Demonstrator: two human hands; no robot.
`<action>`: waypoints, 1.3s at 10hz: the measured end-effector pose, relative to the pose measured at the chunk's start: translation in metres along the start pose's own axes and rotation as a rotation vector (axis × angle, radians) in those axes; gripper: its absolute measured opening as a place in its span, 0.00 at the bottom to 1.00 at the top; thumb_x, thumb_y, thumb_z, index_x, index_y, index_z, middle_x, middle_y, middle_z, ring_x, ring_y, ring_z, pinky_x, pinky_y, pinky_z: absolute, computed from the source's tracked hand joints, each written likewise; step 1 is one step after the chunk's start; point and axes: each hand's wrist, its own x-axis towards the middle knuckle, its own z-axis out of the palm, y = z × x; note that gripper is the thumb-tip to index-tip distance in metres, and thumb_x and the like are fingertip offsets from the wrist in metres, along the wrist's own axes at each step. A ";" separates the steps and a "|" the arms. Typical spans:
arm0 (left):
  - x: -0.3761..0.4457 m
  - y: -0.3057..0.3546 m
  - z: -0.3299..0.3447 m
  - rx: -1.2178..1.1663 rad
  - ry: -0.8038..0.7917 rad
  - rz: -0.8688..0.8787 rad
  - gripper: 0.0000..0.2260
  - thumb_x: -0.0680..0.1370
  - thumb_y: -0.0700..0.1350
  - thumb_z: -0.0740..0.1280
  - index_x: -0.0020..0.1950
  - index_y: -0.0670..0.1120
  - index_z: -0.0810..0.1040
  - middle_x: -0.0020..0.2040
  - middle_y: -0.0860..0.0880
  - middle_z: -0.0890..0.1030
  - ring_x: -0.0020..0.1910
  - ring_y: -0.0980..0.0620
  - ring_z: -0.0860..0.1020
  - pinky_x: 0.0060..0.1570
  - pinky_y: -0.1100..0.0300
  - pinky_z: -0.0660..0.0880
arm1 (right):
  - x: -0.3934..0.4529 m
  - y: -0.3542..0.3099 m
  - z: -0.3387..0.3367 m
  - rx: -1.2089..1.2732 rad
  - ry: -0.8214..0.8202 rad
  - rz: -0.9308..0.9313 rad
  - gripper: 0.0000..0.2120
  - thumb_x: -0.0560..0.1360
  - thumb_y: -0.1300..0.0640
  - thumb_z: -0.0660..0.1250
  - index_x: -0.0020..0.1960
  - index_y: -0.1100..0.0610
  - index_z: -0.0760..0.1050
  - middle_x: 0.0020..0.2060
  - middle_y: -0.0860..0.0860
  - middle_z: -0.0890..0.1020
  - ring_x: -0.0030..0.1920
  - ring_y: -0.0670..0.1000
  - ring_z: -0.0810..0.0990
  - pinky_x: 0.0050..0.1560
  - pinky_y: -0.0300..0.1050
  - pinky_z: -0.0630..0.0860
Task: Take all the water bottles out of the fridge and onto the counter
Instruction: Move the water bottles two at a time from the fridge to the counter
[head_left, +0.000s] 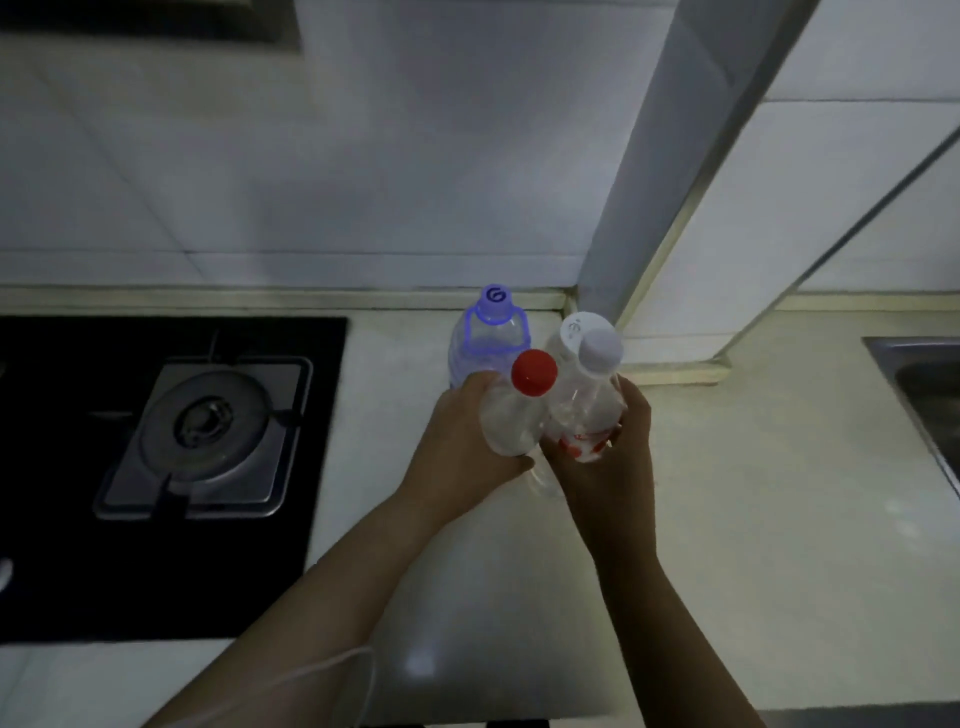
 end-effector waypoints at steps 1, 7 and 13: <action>0.003 0.003 0.016 -0.018 0.061 -0.052 0.10 0.68 0.41 0.75 0.44 0.46 0.76 0.38 0.53 0.79 0.37 0.57 0.78 0.36 0.62 0.76 | 0.014 0.016 0.001 0.024 0.061 -0.028 0.22 0.69 0.60 0.78 0.57 0.52 0.70 0.51 0.51 0.80 0.52 0.50 0.81 0.53 0.49 0.80; 0.012 -0.026 0.078 -0.144 0.250 -0.308 0.10 0.68 0.36 0.75 0.41 0.46 0.75 0.39 0.51 0.79 0.37 0.58 0.78 0.38 0.62 0.74 | 0.013 0.095 0.014 0.080 0.127 0.080 0.35 0.63 0.58 0.80 0.57 0.39 0.60 0.51 0.41 0.74 0.49 0.41 0.78 0.45 0.38 0.78; -0.040 -0.007 0.000 0.032 0.461 -0.273 0.40 0.72 0.52 0.75 0.77 0.49 0.57 0.74 0.51 0.65 0.70 0.57 0.66 0.64 0.66 0.64 | 0.001 -0.029 0.038 0.028 0.192 -0.499 0.34 0.68 0.59 0.77 0.67 0.66 0.64 0.65 0.64 0.71 0.67 0.63 0.70 0.67 0.60 0.69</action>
